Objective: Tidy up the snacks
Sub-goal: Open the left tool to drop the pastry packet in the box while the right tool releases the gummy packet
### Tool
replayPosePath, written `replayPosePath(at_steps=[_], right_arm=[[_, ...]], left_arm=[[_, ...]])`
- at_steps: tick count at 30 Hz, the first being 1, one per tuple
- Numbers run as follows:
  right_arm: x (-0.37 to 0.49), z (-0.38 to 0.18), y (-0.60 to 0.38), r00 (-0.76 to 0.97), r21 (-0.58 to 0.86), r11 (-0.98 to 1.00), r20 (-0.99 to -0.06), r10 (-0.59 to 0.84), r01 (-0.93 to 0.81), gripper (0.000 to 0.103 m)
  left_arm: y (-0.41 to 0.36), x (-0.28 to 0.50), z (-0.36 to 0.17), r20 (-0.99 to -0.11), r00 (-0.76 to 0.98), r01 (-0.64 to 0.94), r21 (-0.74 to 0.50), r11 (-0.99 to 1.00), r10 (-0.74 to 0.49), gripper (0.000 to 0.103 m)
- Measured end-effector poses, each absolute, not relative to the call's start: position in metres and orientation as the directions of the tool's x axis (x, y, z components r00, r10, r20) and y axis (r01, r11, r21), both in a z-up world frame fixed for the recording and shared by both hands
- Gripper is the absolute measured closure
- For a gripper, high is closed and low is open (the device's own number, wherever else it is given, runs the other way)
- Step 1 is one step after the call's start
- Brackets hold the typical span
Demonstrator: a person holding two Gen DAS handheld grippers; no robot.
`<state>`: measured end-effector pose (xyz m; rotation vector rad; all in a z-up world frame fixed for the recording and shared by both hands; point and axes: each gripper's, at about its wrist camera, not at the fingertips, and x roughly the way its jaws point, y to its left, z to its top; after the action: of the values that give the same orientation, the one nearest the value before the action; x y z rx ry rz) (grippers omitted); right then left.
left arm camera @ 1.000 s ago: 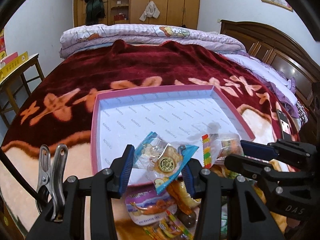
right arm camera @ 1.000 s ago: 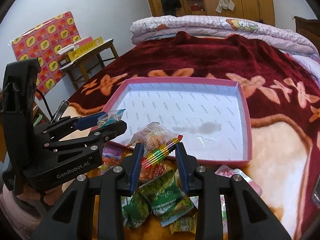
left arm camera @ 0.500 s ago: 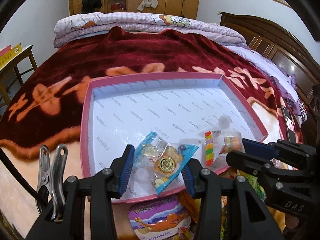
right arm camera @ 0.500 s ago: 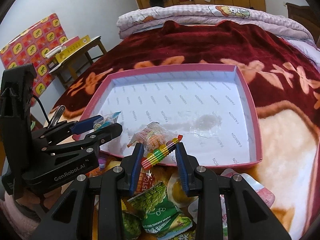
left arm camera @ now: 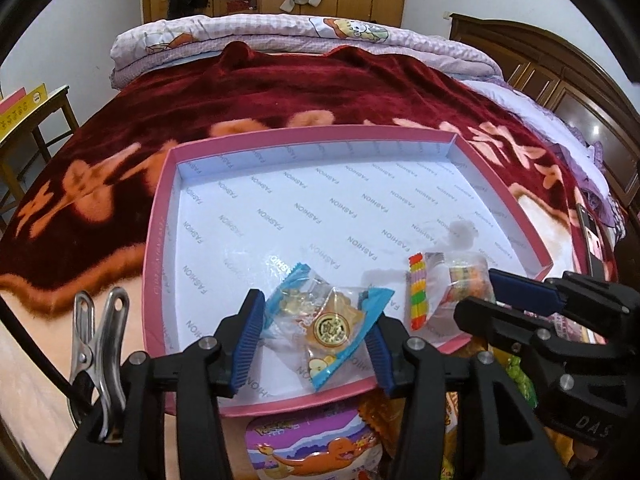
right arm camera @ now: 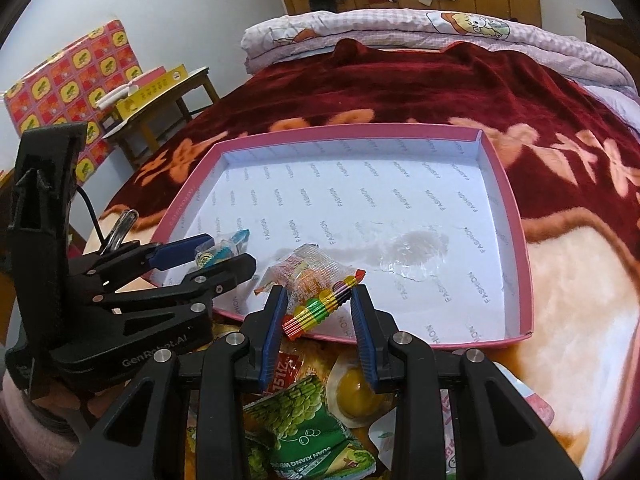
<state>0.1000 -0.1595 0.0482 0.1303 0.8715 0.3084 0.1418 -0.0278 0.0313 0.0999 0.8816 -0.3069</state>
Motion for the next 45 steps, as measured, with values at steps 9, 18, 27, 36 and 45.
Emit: replayPosePath(at_steps=[9,18,27,36,45], right_arm=[[0.104,0.046,-0.159,0.594,0.283,0.926,-0.711,0.376,-0.248,0.066],[0.104,0.046,-0.156,0.593,0.294,0.908,-0.689,0.417,-0.298,0.057],[0.109,0.049,-0.162,0.606,0.258,0.922,-0.697,0.384,-0.287,0.037],[0.102,0.049,-0.165,0.638,0.236,0.936,-0.686,0.35,-0.259,0.034],[0.09,0.057,-0.17,0.649,0.255,0.932,-0.669,0.362,-0.258,0.034]], left_arm=[[-0.032,0.135,0.033,-0.77,0.607,0.279,-0.023,0.96,-0.194,0.049],[-0.023,0.137,0.036,-0.779,0.604,0.202,-0.058,0.978,-0.17,0.046],[-0.025,0.145,0.034,-0.78,0.607,0.194,-0.042,0.98,-0.153,0.046],[-0.031,0.14,0.035,-0.757,0.633,0.24,-0.009,0.971,-0.163,0.046],[-0.033,0.127,0.049,-0.752,0.64,0.241,-0.001,0.971,-0.159,0.046]])
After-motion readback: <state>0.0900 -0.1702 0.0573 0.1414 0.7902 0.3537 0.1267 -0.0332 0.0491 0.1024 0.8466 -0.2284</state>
